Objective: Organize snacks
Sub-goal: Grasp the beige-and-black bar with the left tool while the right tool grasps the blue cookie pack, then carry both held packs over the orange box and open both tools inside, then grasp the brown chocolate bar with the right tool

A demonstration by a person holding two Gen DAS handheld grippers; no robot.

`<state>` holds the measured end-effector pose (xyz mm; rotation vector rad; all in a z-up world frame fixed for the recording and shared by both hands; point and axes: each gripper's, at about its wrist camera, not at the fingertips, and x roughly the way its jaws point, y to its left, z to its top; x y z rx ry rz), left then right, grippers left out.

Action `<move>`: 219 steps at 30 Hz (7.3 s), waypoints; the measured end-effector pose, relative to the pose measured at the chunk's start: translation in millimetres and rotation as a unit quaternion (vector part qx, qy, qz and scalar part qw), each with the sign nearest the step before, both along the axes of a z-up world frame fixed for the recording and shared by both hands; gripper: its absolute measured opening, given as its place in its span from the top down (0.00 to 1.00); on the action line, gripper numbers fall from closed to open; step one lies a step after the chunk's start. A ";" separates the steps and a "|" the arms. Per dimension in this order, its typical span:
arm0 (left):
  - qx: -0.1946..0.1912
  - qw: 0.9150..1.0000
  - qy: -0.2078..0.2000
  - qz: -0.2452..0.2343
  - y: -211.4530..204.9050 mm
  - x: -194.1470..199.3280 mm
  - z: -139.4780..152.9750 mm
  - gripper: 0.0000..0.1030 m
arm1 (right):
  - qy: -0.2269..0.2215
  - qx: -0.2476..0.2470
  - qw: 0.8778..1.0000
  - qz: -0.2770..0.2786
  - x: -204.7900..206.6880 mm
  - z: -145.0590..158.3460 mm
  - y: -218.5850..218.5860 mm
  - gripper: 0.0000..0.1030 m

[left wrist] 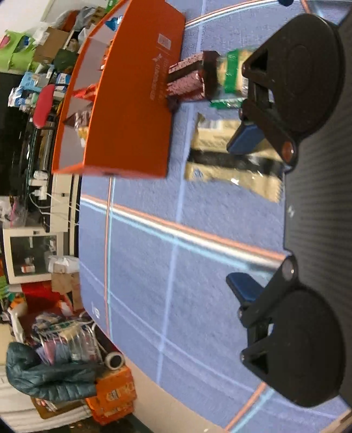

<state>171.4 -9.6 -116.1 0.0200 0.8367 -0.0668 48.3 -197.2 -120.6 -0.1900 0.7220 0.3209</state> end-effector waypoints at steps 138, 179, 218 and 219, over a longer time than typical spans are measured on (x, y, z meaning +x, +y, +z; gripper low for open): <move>-0.082 0.994 -0.051 -0.058 32.5 -9.9 36.7 0.01 | 0.026 0.064 0.964 -0.258 161.2 -26.5 8.8 0.67; 0.017 0.814 -0.003 -0.581 -83.0 9.8 -21.4 0.15 | -0.012 0.160 0.953 -0.257 4.2 22.5 -134.9 0.31; 0.053 0.976 -0.043 -0.207 -98.0 -36.3 -21.7 0.01 | 0.027 0.058 0.962 -0.266 47.1 -26.9 -73.7 0.51; 0.051 0.977 -0.043 -0.203 -97.4 -36.8 -21.9 0.01 | 0.027 0.058 0.962 -0.267 47.8 -27.0 -73.6 0.52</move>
